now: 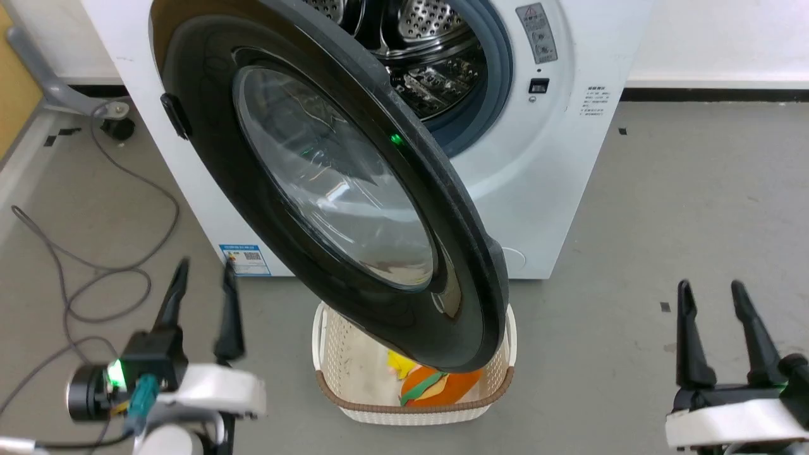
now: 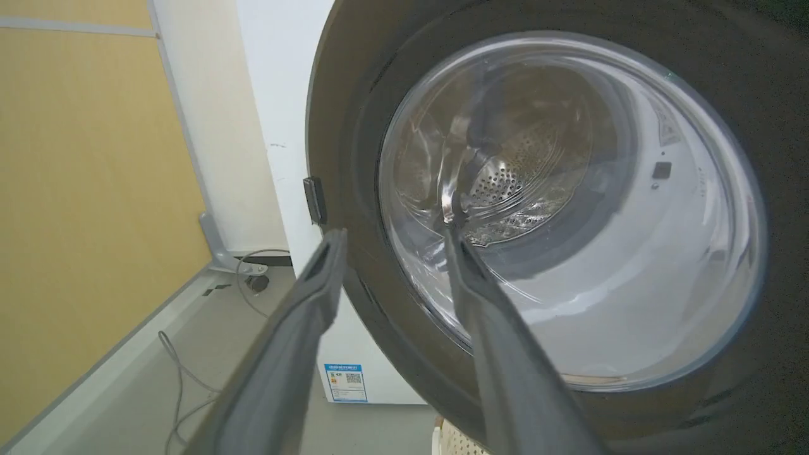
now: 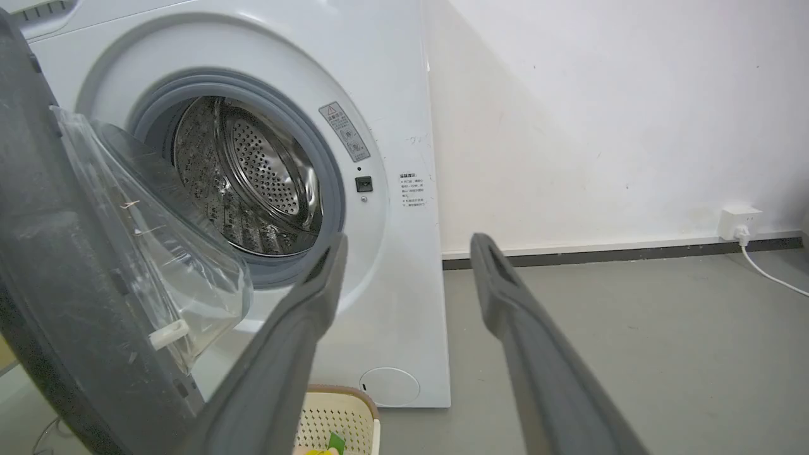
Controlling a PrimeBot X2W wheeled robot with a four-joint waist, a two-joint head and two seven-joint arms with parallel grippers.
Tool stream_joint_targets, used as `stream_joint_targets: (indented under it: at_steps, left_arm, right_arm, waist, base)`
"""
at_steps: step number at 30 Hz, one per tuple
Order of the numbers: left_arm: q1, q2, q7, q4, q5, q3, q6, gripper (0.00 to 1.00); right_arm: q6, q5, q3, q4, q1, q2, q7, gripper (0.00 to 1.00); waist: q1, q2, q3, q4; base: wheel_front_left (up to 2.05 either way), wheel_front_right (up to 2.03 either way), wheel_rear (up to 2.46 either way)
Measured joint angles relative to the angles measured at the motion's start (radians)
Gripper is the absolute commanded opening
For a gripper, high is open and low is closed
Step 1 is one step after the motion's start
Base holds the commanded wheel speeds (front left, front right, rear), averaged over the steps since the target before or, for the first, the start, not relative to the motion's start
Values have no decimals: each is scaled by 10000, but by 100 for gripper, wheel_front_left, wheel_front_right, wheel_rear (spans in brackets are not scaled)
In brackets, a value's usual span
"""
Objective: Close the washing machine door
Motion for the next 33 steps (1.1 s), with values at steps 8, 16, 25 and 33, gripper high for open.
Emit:
stream_joint_targets:
  at_steps: [8, 16, 25, 33]
  left_arm:
    - [971, -562, 0, -142, 807, 435, -454, 100]
    - [1085, -844, 0, -196, 1386, 899, -591, 100]
    - [1089, -1197, 0, -38, 1388, 1233, -1225, 100]
    - [1089, -1490, 0, 25, 1471, 1595, -1475, 100]
  right_arm:
    - [0, 347, 63, 155, 225, 4, 4, 0]
    - [0, 550, 196, -497, -929, 2, 4, 0]
    - [0, 1843, 2405, -2123, -2552, 0, 2, 0]
    - [0, 1935, 5551, -2493, -2927, -13, 2, 0]
  waist:
    - [0, 0, -337, 24]
    - [0, 0, -427, 179]
    - [0, 0, -426, 409]
    - [-1, 0, -358, 481]
  base:
    - [0, 0, 0]
    - [0, 0, 0]
    - [0, 0, 0]
    - [0, 0, 0]
